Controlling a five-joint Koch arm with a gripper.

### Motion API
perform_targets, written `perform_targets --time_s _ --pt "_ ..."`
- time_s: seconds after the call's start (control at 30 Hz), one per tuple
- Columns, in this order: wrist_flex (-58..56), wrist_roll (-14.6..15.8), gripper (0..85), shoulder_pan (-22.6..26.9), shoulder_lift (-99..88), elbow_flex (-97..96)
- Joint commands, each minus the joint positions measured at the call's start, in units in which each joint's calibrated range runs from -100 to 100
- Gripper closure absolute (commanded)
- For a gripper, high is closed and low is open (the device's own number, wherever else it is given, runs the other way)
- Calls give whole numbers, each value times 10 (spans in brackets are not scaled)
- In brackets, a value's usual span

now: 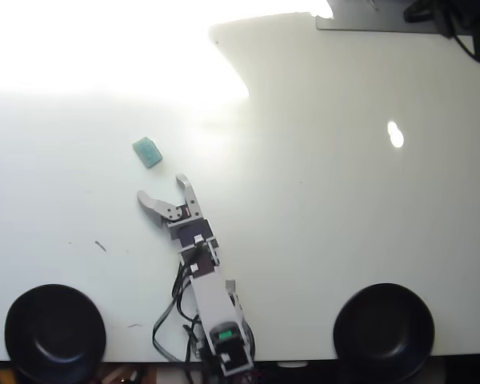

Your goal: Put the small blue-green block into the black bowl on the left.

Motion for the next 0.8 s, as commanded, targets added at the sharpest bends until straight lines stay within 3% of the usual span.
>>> perform_targets --time_s 0.0,0.57,0.77 --pt "63 -30 418 2 45 60" --pt "243 -74 417 2 390 151" --pt "253 -78 414 5 467 191"
